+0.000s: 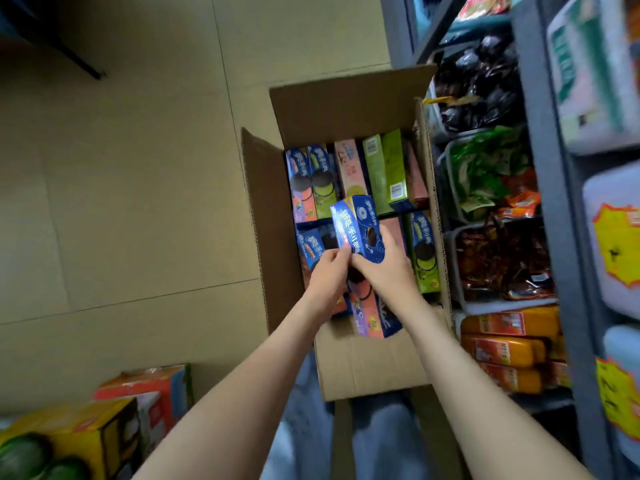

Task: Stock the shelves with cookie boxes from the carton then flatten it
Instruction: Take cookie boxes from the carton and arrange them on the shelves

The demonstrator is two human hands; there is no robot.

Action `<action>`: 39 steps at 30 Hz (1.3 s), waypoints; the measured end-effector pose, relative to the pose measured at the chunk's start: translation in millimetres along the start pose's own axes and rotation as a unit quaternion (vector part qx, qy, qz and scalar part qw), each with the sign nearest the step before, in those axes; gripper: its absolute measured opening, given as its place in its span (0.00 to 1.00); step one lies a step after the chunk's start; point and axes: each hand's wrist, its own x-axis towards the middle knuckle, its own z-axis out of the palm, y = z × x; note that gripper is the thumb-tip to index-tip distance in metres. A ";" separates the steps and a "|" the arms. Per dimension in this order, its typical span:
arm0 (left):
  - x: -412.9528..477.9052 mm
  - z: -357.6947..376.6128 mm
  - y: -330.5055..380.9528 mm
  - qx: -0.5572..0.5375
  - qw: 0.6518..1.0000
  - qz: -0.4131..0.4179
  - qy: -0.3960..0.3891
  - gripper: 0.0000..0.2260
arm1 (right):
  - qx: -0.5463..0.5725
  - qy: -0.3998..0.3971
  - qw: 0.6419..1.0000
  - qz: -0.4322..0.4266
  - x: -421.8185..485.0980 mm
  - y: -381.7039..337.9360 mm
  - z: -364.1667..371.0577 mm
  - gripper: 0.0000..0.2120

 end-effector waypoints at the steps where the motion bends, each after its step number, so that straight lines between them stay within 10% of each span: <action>1: -23.5 -0.3 15.8 -0.013 0.999 0.009 -0.042 0.23 | 0.008 -0.002 1.000 0.003 -15.6 -14.3 -12.6 0.33; 19: -395.0 11.1 298.5 0.047 0.954 0.270 -0.122 0.23 | -0.009 0.217 0.944 -0.249 -270.7 -314.7 -224.0 0.34; 39: -589.5 120.9 411.4 -0.114 0.883 0.373 -0.263 0.17 | -0.223 0.371 0.835 -0.340 -438.2 -410.2 -417.2 0.33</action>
